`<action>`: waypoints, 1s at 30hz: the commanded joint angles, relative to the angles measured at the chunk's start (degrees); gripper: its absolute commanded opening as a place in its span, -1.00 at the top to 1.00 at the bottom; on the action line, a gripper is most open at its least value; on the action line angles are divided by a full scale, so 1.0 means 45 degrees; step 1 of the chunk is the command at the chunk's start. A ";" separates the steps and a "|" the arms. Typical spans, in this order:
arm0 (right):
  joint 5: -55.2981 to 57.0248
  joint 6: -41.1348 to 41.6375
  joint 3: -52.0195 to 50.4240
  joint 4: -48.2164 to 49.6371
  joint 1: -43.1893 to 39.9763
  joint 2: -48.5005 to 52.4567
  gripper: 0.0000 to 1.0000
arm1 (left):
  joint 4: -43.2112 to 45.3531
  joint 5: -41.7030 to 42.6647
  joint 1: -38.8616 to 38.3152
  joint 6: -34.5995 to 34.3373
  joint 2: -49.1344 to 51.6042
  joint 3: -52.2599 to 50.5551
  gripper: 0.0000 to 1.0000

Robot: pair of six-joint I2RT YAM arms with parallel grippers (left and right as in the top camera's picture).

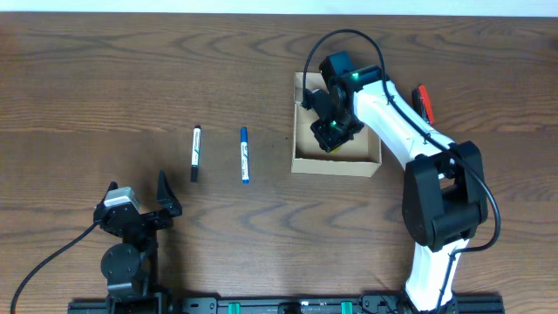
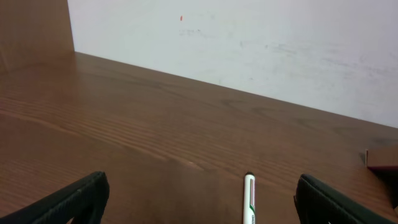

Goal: Pack container
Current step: 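Carry the tape roll with the right gripper into the cardboard box, then open the right gripper and lift out of the box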

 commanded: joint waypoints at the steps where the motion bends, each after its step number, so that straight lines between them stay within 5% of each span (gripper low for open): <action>1: -0.0097 0.0165 -0.0432 0.0257 0.0068 -0.0078 0.97 | -0.0617 0.0121 0.0087 0.0044 -0.0083 -0.0204 -0.91; 7: 0.0087 0.0165 -0.0588 0.0398 0.0063 -0.0078 0.95 | -0.0617 0.0121 0.0087 0.0044 -0.0083 -0.0204 -0.91; 14: 0.0175 0.0160 -0.0588 0.0389 0.0058 -0.0078 0.07 | -0.0617 0.0121 0.0087 0.0044 -0.0083 -0.0204 -0.91; 22: 0.1030 0.0117 -0.0083 -0.0340 0.0053 -0.0107 -0.11 | -0.0617 0.0121 0.0087 0.0044 -0.0083 -0.0204 -0.90; 30: 0.1263 0.0121 0.3735 -0.2807 -0.0374 -0.0117 -0.21 | -0.0617 0.0121 0.0087 0.0044 -0.0083 -0.0204 -0.90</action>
